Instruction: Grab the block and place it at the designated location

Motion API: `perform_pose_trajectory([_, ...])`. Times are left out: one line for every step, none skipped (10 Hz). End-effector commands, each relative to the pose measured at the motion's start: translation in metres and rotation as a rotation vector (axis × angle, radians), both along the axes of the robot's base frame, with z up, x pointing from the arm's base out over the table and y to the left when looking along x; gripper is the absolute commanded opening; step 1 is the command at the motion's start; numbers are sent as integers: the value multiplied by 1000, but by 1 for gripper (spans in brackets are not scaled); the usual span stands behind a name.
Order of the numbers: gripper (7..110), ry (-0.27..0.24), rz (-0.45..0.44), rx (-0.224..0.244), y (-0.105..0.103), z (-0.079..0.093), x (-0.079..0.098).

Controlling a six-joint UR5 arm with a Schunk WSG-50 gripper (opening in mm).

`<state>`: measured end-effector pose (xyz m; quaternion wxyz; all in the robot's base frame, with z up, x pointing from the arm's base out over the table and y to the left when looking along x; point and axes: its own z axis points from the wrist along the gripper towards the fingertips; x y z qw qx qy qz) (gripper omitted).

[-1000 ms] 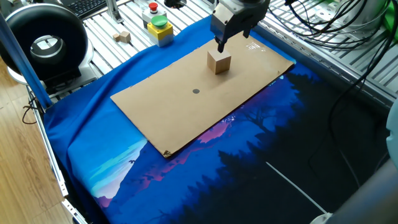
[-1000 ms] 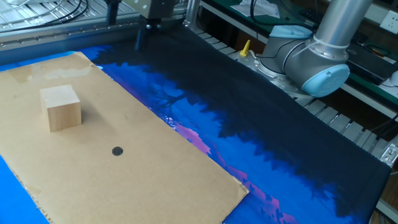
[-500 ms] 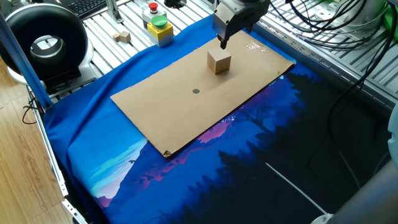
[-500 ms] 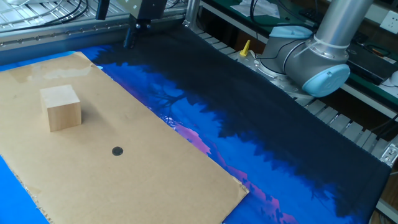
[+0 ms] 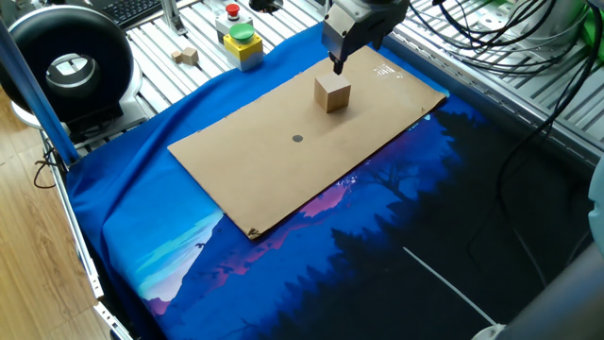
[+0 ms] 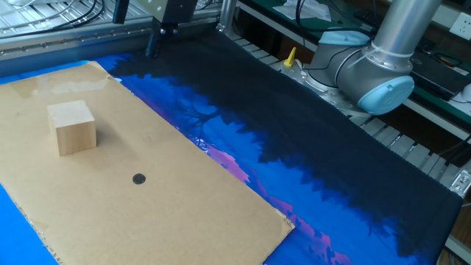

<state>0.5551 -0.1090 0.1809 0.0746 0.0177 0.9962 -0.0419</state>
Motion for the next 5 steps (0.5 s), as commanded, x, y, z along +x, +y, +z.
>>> perform_pose_trajectory([88, -72, 35, 43, 11, 4, 18])
perform_pose_trajectory([88, -124, 65, 69, 20, 7, 31])
perform_pose_trajectory([88, -106, 52, 79, 21, 6, 26])
perform_pose_trajectory([107, -90, 29, 62, 16, 5, 22])
perform_pose_trajectory([107, -111, 10, 58, 14, 6, 27])
